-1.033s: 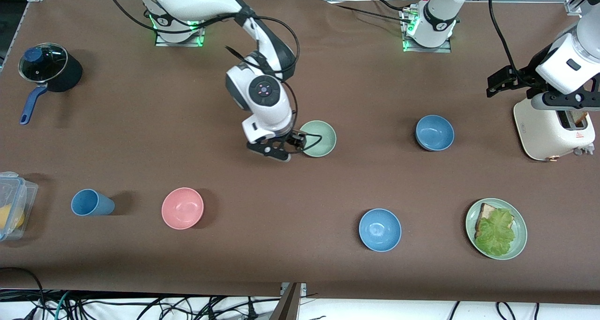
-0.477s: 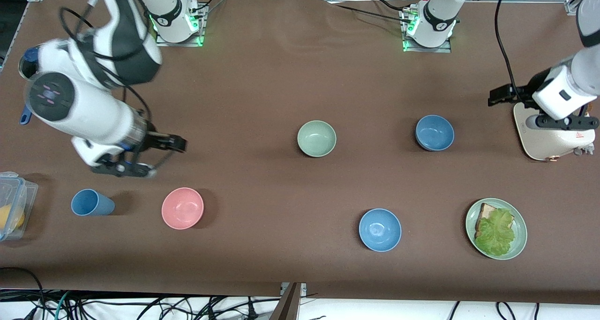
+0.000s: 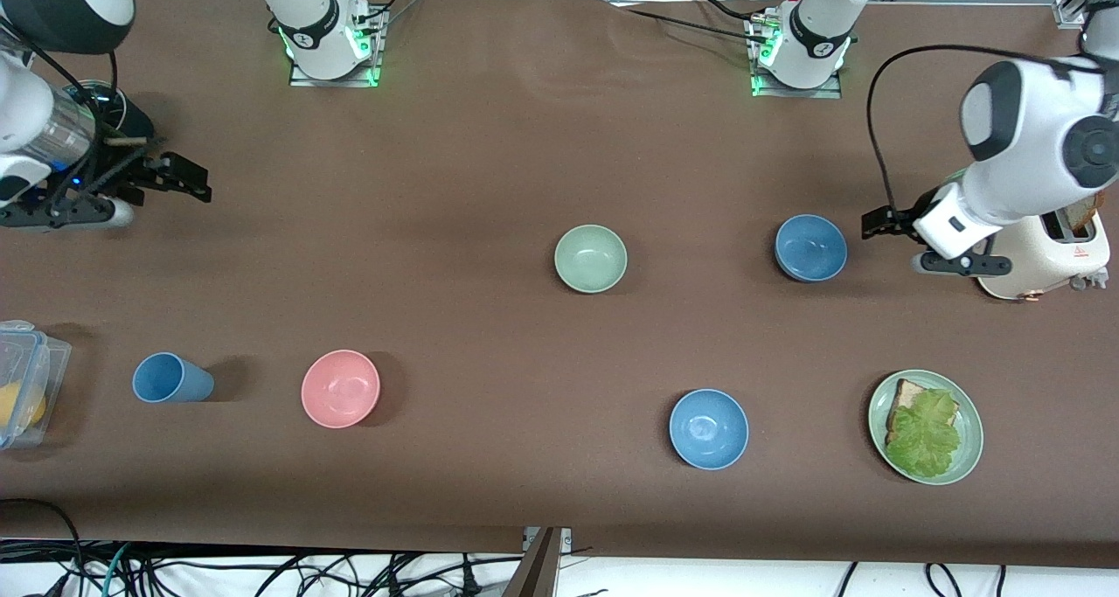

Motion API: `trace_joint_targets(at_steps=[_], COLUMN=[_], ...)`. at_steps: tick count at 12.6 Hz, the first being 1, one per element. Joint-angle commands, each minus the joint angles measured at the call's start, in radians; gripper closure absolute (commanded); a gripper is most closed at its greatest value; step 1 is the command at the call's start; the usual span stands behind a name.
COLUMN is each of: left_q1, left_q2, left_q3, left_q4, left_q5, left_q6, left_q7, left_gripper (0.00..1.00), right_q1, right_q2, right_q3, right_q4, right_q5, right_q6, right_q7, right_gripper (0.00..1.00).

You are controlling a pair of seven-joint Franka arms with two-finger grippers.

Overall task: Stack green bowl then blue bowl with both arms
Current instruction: 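Withdraw the right gripper while the left gripper reaches the blue bowl, then grip the light blue bowl's rim with the left gripper and lift it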

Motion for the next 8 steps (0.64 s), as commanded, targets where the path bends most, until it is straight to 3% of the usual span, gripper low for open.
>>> trace_joint_targets(at_steps=[1,6,7,8], left_q1=[0.004,-0.001,-0.001,0.001], left_q2=[0.009,0.135,0.153,0.163], left_q3=[-0.002,-0.005,-0.005,-0.005], left_q4=[-0.125,-0.215,-0.212,-0.212], left_q5=[0.039,0.039,0.041,0.039], left_q6=[0.187,0.402,0.422,0.423], left_q7=[0.025,0.025,0.025,0.025], left_gripper=[0.00,0.02,0.25,0.61], right_q1=[0.008,0.017,0.019,0.019], right_q2=[0.015,0.019,0.020,0.029], right_q3=[0.006,0.014,0.014,0.014], right_q4=[0.090,0.138,0.138,0.138], right_q5=[-0.014,-0.017,-0.019,-0.016], right_q6=[-0.033,-0.050,-0.053,-0.053], right_q7=[-0.011,0.004,0.018,0.020], right_gripper=[0.00,0.00,0.00,0.00])
